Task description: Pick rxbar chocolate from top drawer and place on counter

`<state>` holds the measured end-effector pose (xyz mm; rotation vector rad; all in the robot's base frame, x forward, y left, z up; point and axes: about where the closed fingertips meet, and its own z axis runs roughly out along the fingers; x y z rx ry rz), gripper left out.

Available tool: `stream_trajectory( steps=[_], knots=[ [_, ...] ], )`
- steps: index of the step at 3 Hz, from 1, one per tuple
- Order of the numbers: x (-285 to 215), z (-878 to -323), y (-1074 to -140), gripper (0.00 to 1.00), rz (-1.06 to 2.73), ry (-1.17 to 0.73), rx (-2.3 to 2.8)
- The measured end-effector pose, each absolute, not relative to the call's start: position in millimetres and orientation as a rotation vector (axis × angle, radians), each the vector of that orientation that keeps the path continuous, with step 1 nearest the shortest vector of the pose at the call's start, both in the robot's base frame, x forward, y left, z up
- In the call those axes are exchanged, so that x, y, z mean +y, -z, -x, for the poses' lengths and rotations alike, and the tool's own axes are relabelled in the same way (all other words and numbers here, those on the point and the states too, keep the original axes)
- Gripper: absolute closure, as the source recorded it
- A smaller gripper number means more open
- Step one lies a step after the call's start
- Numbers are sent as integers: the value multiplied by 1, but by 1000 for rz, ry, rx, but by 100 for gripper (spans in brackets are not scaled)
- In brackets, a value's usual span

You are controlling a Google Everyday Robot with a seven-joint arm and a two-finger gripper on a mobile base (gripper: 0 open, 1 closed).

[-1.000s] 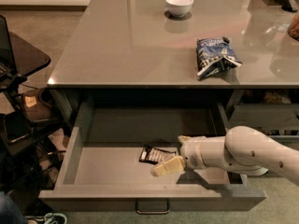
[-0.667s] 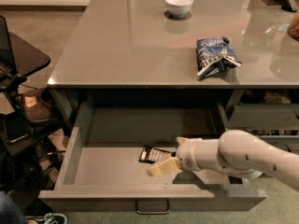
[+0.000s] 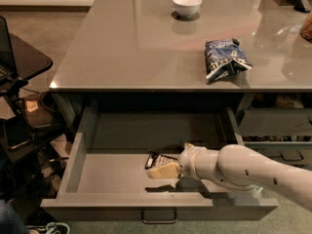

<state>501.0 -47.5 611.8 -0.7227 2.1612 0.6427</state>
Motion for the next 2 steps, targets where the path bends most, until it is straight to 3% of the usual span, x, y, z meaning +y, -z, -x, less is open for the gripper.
stream_trajectory(
  steps=[2],
  knots=[
    [-38, -484, -595, 0, 741, -660, 2206]
  ],
)
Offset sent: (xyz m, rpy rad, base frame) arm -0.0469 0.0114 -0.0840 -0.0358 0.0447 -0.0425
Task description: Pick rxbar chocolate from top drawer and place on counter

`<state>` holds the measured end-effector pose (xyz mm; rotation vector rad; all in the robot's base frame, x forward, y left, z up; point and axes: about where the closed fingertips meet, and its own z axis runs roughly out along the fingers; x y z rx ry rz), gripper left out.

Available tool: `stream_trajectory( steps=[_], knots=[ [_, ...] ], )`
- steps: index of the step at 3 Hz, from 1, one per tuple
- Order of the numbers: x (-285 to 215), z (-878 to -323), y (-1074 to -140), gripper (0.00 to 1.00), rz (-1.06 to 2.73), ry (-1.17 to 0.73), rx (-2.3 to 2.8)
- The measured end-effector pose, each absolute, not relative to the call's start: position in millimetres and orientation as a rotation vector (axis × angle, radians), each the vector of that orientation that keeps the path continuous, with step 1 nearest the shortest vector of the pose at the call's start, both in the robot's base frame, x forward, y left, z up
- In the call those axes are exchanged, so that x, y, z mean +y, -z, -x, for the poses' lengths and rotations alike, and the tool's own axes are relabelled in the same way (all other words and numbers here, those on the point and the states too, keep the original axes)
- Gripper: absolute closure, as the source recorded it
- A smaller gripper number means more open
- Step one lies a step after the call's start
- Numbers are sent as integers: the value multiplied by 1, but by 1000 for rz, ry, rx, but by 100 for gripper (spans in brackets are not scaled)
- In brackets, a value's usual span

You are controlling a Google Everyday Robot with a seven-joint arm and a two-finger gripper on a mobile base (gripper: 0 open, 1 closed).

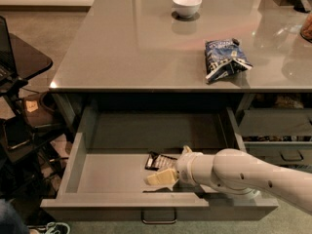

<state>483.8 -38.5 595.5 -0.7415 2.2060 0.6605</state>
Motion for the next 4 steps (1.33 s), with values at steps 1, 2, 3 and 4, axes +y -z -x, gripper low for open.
stream_trajectory(
  steps=[1, 2, 3, 4],
  knots=[
    [-38, -484, -595, 19, 742, -661, 2206],
    [-38, -484, -595, 42, 742, -661, 2206],
    [-38, -484, -595, 65, 742, -661, 2206],
    [-38, -484, -595, 88, 742, -661, 2206]
  ],
)
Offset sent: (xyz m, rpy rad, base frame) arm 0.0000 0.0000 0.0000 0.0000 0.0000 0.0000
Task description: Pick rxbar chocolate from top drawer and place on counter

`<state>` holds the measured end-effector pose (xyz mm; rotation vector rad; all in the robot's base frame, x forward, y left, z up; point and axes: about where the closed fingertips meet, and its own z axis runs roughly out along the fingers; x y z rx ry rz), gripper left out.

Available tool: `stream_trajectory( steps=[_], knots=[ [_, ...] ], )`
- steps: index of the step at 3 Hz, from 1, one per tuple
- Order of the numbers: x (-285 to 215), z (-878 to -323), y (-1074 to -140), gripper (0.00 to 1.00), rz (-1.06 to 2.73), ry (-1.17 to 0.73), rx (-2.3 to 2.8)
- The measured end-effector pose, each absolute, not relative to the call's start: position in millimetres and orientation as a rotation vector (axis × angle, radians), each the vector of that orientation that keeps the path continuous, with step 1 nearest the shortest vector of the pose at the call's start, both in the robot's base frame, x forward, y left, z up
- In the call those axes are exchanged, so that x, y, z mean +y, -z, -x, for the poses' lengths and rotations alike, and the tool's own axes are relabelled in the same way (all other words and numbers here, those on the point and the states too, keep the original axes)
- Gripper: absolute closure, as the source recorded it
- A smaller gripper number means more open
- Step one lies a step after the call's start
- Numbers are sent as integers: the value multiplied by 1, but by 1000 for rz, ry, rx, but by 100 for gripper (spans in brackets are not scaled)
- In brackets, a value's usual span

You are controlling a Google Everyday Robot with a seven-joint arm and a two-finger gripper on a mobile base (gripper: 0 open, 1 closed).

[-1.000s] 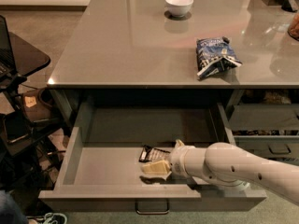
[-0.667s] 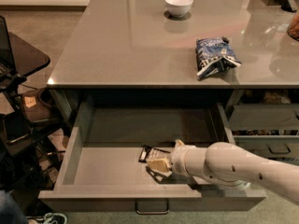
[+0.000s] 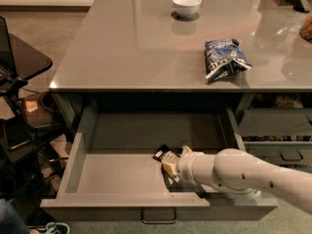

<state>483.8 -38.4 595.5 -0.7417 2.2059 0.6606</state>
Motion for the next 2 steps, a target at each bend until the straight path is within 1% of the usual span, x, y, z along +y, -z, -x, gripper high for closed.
stream_trajectory(
  steps=[1, 2],
  knots=[
    [-38, -484, -596, 100, 742, -661, 2206],
    [-39, -485, -601, 100, 742, -661, 2206]
  ],
)
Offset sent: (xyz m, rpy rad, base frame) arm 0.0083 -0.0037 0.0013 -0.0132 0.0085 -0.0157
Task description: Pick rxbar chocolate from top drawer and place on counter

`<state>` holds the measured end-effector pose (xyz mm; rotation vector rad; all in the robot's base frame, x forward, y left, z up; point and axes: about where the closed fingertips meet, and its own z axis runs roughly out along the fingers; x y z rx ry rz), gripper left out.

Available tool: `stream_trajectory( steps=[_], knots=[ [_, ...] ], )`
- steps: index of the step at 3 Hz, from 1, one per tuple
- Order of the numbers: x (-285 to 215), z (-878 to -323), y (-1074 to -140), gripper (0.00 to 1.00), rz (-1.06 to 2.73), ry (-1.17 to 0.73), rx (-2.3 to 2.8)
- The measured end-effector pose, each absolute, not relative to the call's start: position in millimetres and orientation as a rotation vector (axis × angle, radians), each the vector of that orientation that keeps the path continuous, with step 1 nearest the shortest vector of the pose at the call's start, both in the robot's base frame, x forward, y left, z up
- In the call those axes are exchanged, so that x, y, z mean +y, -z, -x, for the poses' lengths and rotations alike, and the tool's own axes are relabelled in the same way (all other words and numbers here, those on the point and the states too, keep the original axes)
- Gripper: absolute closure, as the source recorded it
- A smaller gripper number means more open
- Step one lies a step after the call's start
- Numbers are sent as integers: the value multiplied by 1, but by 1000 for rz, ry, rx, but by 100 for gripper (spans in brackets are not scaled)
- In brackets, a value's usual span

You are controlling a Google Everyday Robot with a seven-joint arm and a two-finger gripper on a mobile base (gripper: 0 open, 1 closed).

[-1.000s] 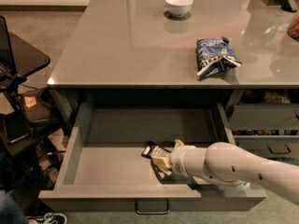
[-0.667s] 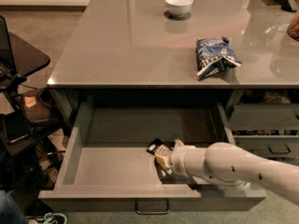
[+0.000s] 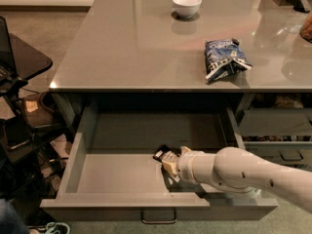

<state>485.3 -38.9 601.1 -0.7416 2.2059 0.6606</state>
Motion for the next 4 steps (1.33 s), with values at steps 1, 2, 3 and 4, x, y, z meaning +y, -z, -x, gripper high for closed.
stream_trajectory(
  steps=[1, 2, 3, 4],
  knots=[
    [-40, -486, -604, 100, 742, -661, 2206],
    [-40, -487, -605, 100, 741, -660, 2206],
    [-57, -523, -621, 100, 671, -626, 2219],
    [-76, -596, -660, 100, 546, -586, 2220]
  ],
)
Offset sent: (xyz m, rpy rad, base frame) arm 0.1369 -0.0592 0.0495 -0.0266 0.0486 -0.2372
